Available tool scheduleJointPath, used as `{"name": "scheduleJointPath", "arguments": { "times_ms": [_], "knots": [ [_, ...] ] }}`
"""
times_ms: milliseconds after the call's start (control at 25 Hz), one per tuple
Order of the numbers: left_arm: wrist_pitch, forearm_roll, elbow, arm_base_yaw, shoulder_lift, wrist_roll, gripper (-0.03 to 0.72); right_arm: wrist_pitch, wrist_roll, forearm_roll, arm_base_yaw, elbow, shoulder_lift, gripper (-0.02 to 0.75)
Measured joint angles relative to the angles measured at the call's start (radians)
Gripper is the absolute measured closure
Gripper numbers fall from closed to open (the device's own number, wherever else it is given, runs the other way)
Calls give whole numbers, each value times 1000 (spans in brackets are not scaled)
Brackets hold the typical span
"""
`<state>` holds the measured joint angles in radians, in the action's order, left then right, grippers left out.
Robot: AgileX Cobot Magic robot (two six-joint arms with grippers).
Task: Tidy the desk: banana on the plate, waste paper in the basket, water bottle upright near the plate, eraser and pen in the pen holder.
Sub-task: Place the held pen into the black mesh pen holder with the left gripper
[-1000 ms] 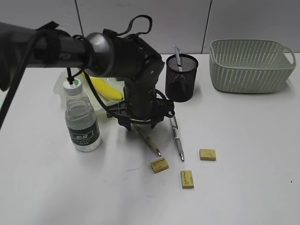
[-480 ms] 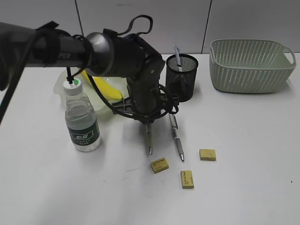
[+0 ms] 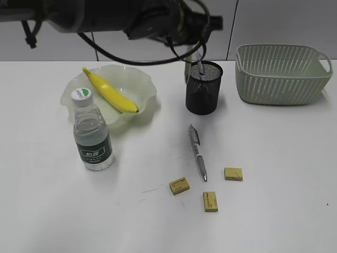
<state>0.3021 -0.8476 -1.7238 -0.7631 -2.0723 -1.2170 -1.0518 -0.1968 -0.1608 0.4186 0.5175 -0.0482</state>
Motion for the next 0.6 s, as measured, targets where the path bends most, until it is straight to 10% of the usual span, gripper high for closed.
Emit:
{"name": "scheduleJointPath", "arguments": {
  "times_ms": [200, 600],
  "knots": [
    [-430, -190, -15, 77, -43, -4, 580, 0, 0, 0, 0, 0, 0, 437],
    [-555, -200, -139, 133, -227, 85, 580, 0, 0, 0, 0, 0, 0, 438]
  ]
}}
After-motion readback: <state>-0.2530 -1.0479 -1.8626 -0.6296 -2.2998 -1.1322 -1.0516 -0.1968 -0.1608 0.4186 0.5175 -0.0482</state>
